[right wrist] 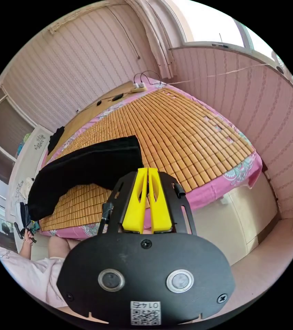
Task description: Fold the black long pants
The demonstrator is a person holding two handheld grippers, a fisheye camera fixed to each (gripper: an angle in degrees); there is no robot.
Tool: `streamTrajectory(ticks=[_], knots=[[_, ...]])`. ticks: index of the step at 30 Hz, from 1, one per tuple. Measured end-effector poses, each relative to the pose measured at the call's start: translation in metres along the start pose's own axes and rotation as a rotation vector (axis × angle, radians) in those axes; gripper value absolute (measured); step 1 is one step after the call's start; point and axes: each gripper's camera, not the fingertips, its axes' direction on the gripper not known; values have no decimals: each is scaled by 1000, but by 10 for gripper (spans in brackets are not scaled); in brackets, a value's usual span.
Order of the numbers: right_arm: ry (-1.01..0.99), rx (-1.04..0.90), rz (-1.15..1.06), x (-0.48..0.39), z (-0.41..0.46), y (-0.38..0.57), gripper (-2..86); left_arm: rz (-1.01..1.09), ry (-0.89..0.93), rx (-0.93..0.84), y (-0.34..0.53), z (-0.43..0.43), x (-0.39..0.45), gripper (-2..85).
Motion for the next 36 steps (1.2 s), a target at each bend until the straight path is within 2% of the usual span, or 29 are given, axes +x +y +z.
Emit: streamTrajectory(ticks=[2,7,12,15,18,20,21,23,26,30,31,33,36], knots=[[-17,-195,114,12,46,41,-1,-125,-47,-133,40,37,-27,-9],[45,-305,54,-31,81,70,2,-250,37,-143,75,47,-53,-5],[7,-332,-119,-116,107,49,17,-151,85,-158,73,51,-32,35],[20,-329,-350,-209,128,39,53,-52,67,-189,74,59,-10,60],[18,-344,-701,-345,158,50,81,-38,45,-233,79,70,-6,80],[-84,-338,-998,-469,177,83,99,-35,13,-261,83,77,-9,93],[-124,-345,-1069,-500,181,95,104,-36,2,-261,84,79,-10,96],[-273,-395,-1327,-617,197,148,110,-54,-14,-255,85,88,-17,111],[-337,-427,-1572,-735,216,215,113,-78,24,-265,81,102,-24,116],[-300,-461,-1775,-838,241,280,151,-56,66,-311,74,122,-22,117],[-277,-477,-1803,-863,251,294,160,-45,123,-332,72,128,-21,117],[-240,-549,-1801,-892,272,308,164,-53,165,-339,69,135,-20,116],[-172,-668,-1737,-921,307,316,133,-54,123,-358,68,147,-16,111]])
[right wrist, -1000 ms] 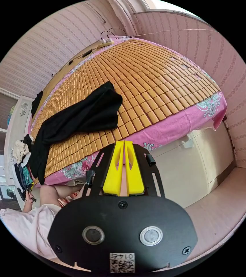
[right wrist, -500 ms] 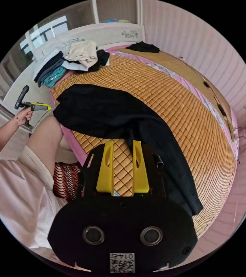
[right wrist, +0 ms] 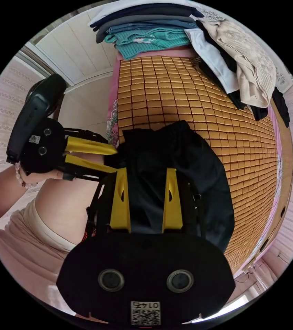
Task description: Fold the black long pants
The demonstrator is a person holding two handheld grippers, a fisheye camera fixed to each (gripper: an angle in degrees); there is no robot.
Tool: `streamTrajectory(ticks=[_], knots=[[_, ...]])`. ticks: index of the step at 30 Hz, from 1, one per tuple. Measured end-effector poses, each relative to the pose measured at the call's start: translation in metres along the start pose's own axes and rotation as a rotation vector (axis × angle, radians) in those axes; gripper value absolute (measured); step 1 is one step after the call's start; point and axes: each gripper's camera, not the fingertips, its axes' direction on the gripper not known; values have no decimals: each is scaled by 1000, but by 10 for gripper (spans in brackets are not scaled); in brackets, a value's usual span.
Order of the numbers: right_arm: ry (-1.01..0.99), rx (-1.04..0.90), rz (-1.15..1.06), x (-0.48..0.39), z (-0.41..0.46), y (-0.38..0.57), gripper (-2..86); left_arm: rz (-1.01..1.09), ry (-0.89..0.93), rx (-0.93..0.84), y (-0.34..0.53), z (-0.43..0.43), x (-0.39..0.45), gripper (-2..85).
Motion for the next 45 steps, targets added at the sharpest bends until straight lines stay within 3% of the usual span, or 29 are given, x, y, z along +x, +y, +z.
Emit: streamTrajectory(ticks=[4,6,8,16,21,24,26,29,32,36,41,45], knots=[[51,-158,46,21,26,-22,48,65,-55,-27,-4,3,11,88],[35,-122,79,32,16,-19,26,94,-86,-23,-2,0,17,53],[35,0,156,51,-17,-3,14,129,-102,23,5,-12,24,4],[51,451,448,124,-164,140,5,281,-108,206,22,-88,82,-10],[59,811,709,143,-235,307,4,589,163,353,43,-147,185,-10],[49,1063,928,130,-283,441,3,897,361,377,62,-168,295,-10],[251,1195,919,96,-379,510,3,1059,618,479,65,-218,360,-10],[456,1068,667,80,-526,488,3,1121,820,699,58,-310,379,-10],[468,855,500,117,-593,405,3,1006,781,881,48,-356,350,-10],[300,647,486,198,-530,294,3,744,641,805,22,-312,297,-10],[156,319,568,260,-270,191,2,399,380,511,16,-173,196,-10],[20,284,640,264,-161,190,2,214,349,380,28,-116,138,-10]])
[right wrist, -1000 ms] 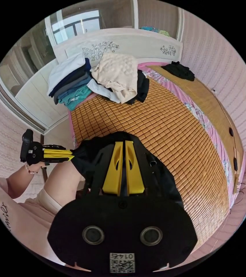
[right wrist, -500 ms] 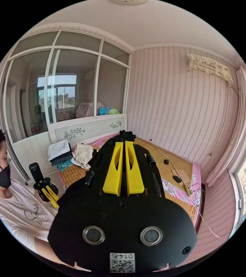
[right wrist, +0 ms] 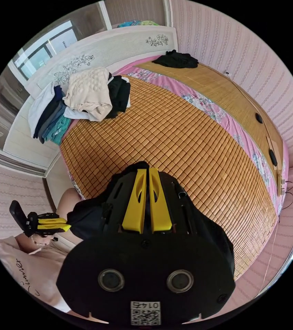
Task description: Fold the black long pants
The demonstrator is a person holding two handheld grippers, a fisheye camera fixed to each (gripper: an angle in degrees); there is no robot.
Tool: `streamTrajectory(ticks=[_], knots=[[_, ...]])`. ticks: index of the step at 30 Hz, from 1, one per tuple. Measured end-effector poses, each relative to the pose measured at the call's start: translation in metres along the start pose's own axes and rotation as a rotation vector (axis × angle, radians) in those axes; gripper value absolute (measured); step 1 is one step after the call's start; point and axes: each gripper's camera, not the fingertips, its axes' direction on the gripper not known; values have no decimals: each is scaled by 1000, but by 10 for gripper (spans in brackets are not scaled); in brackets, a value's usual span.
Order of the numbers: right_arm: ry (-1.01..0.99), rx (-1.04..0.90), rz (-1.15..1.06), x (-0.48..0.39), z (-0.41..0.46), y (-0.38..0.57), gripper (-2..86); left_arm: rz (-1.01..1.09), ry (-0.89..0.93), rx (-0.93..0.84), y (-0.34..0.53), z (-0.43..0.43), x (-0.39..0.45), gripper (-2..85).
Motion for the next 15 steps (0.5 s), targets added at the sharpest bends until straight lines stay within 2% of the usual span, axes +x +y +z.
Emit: streamTrajectory(ticks=[3,9,11,15], knots=[[-66,-18,-4,0,23,1,3,-9,-31,-4,9,-8,-13,-10],[-99,119,-261,-55,-32,-69,11,7,-161,198,-26,-94,-21,-9],[-118,165,-332,-87,-42,-100,22,-24,-326,276,-40,-129,-36,-9],[-228,117,-333,-111,-14,-117,71,-180,-511,185,-46,-142,-94,-4]])
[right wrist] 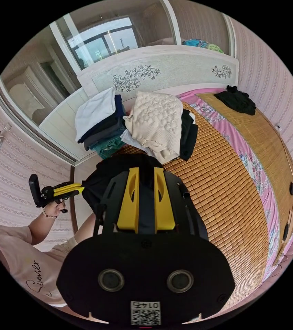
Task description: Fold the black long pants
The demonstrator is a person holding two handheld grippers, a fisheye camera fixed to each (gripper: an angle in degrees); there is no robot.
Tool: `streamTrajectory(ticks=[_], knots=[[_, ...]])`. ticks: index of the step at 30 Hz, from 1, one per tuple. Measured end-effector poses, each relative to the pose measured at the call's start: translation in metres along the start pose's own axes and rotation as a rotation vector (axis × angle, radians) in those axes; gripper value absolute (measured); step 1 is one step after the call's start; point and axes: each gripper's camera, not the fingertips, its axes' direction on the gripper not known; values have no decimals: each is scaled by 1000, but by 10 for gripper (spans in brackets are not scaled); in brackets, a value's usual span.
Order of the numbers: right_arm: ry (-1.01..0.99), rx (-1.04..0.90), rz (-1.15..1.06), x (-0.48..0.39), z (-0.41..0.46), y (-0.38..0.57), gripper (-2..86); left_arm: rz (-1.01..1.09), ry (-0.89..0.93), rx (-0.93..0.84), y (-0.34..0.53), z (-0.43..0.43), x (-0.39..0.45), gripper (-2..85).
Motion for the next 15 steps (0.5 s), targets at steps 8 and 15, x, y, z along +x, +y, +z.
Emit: streamTrajectory(ticks=[8,15], knots=[[6,-149,188,70,32,237,109,-73,-53,-354,44,86,-45,22],[207,-233,723,118,-24,511,109,235,70,-375,21,112,82,39]])
